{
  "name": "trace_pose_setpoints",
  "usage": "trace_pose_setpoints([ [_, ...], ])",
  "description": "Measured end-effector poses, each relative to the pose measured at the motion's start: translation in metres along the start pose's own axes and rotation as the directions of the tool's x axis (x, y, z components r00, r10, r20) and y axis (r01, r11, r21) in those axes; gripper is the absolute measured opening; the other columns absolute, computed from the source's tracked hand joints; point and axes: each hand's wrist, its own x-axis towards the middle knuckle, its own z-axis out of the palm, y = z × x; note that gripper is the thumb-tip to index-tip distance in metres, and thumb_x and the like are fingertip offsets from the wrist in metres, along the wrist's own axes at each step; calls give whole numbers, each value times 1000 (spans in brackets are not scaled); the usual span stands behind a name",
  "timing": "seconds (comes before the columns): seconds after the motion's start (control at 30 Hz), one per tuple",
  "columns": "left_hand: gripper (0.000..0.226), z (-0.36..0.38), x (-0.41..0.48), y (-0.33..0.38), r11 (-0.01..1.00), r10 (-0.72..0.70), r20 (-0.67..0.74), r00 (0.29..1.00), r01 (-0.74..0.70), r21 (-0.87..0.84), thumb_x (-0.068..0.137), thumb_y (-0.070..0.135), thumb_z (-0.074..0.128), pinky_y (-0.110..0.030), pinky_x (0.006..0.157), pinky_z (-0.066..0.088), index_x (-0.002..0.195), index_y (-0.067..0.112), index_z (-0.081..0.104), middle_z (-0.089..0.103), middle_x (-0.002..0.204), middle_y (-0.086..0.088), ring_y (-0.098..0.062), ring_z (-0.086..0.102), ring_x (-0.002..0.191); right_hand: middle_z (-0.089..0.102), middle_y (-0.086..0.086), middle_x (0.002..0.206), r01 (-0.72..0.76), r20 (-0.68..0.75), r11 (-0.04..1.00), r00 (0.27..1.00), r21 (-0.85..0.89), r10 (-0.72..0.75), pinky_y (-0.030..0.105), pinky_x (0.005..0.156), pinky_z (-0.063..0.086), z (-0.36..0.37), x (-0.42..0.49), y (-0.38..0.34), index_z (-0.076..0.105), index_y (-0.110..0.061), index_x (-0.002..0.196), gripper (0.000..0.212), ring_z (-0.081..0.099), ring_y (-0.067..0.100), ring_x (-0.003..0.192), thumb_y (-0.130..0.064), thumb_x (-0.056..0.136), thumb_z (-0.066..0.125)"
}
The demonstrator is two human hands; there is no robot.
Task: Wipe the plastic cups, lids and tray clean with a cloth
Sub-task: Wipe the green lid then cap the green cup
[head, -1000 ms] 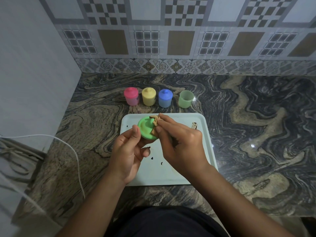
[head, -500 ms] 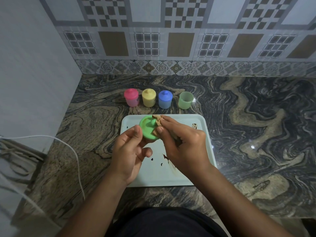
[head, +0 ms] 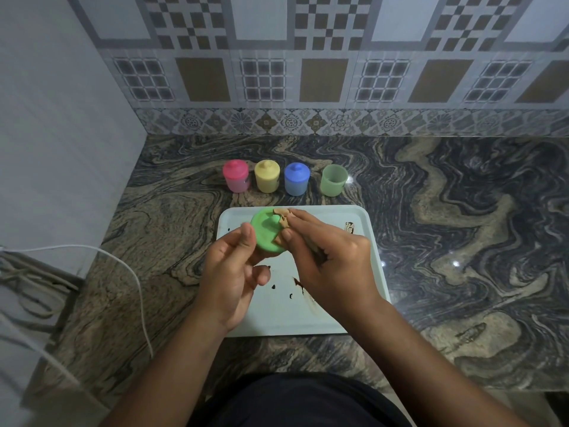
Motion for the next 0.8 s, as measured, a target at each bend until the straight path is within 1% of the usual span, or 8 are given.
trace_pose_setpoints([
  [0.1, 48, 3, 2, -4, 1000, -13, 12, 1000, 13, -15, 89, 51, 44, -19, 42, 36, 92, 15, 75, 71, 88, -5, -8, 63, 71, 76, 10, 117, -3, 9, 1000, 1000, 11, 3, 29, 85, 62, 1, -3, -4, 77, -2, 111, 20, 74, 13, 107, -5, 91, 74],
  [0.17, 52, 2, 2, -6, 997, -16, 47, 999, 20, -74, 91, 55, 42, -22, 55, 49, 100, 17, 76, 72, 103, -7, -12, 66, 86, 76, 8, 117, -11, 4, 1000, 1000, 20, 10, 26, 85, 62, 1, -3, -5, 77, -3, 112, 21, 75, 11, 104, -4, 91, 73],
  [0.27, 43, -4, -1, -6, 995, 37, 125, 991, -25, -94, 86, 49, 66, -30, 79, 56, 111, 15, 73, 69, 120, -9, -17, 65, 109, 76, 10, 116, -18, -17, 1000, 1000, 12, 18, 21, 90, 59, -1, 1, -4, 77, -2, 110, 21, 72, 8, 109, -2, 90, 74],
  [0.4, 19, -1, -3, -2, 1000, 21, 99, 995, -19, -22, 89, 24, 63, -21, 58, 51, 100, 16, 77, 74, 102, -6, -13, 69, 93, 77, 14, 112, -2, -28, 1000, 1000, -18, 2, 21, 93, 58, -2, 3, -1, 78, -1, 107, 19, 69, 8, 113, -3, 89, 75],
  [0.53, 31, 3, -2, 1, 998, -36, 17, 999, 37, -52, 90, 30, 50, -18, 40, 36, 86, 14, 76, 73, 85, -7, -10, 66, 72, 76, 13, 114, 1, -6, 1000, 1000, -14, -1, 23, 92, 59, -3, 1, -1, 78, -1, 109, 20, 71, 11, 111, -5, 90, 75],
  [0.63, 39, 4, -2, -1, 997, -38, 20, 999, 39, -60, 91, 39, 47, -20, 47, 43, 87, 17, 79, 74, 90, -6, -10, 68, 76, 76, 13, 115, -14, 13, 1000, 1000, -1, 14, 26, 93, 59, -2, -2, -1, 77, -1, 111, 21, 70, 11, 115, -7, 91, 74],
  [0.7, 41, 4, -1, -2, 996, -31, 43, 999, 34, -79, 92, 40, 45, -25, 62, 55, 93, 16, 79, 74, 101, -9, -14, 70, 88, 76, 12, 117, -14, 42, 1000, 999, 13, 14, 28, 94, 59, -3, -2, 0, 75, -1, 116, 25, 67, 11, 120, -10, 93, 72],
  [0.8, 37, 1, -5, 2, 997, -5, 127, 992, 15, -81, 93, 30, 44, -28, 69, 58, 100, 16, 78, 73, 110, -8, -16, 70, 97, 73, 14, 121, 10, 123, 999, 992, 50, -16, 28, 98, 57, -8, -1, 3, 69, 2, 125, 34, 60, 12, 129, -9, 93, 72],
])
